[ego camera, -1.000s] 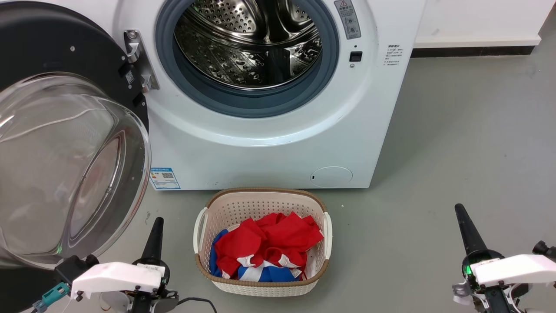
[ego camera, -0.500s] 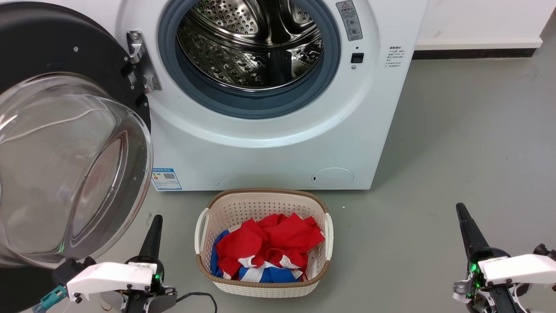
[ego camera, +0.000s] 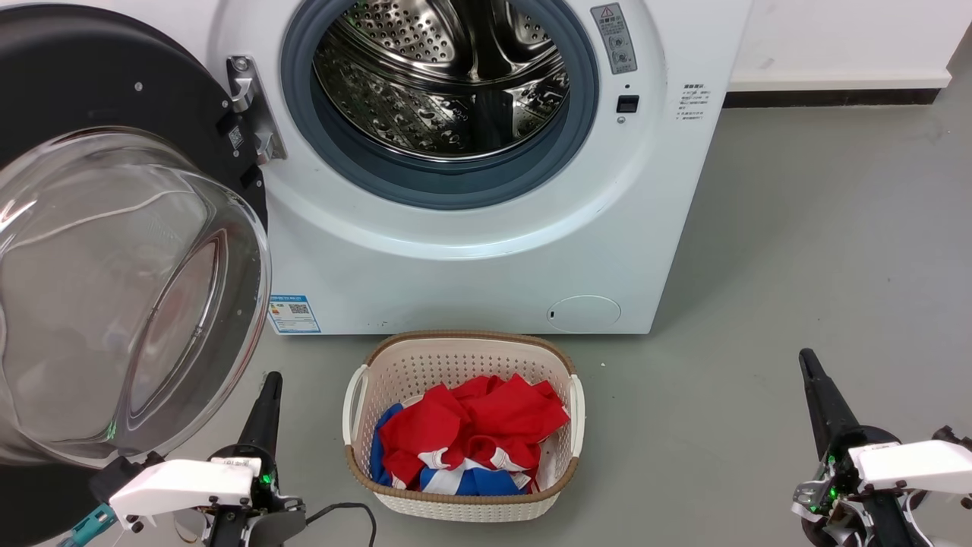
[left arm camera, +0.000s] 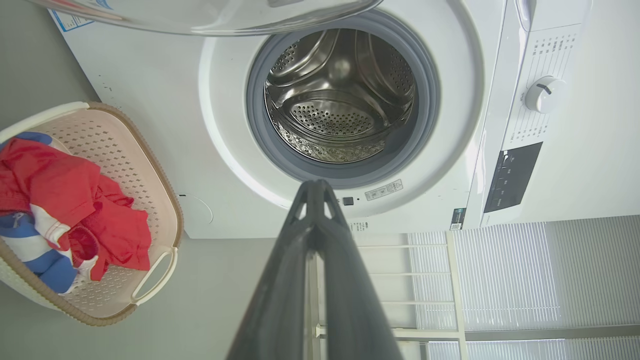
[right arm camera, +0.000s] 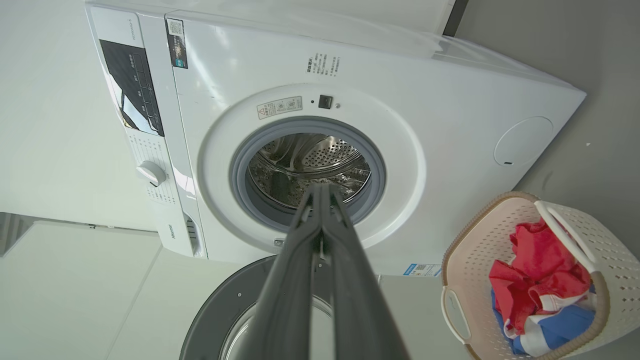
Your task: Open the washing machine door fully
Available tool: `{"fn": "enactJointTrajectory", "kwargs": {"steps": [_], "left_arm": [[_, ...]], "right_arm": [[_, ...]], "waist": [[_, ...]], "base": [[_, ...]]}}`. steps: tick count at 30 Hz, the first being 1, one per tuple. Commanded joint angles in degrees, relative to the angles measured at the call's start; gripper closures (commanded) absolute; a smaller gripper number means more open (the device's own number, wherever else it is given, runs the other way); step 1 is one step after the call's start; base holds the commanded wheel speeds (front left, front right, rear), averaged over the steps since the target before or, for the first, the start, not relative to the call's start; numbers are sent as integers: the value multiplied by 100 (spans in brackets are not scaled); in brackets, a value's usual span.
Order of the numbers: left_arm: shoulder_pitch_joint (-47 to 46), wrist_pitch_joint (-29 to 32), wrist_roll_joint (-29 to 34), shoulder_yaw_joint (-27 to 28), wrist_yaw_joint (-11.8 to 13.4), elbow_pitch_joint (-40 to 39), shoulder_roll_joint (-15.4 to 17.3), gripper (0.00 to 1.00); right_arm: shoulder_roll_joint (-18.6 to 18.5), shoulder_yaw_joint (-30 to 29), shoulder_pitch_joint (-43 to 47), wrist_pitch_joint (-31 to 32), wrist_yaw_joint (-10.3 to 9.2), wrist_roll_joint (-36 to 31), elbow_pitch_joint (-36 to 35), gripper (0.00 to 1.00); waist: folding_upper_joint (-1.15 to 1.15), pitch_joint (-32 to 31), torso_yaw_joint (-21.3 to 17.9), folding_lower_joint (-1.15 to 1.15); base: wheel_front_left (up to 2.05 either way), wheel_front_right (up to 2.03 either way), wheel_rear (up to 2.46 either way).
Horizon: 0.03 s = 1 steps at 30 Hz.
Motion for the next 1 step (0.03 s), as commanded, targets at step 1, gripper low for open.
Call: {"fn": "enactJointTrajectory", "kwargs": {"steps": [1], "left_arm": [[-117, 32, -112, 40, -31, -41, -3, 100]], "right_arm": [[-20, -15, -88, 35, 0, 129, 7, 100]], "waist": [[0, -3, 3, 0]], "base": [[0, 0, 0]]}}
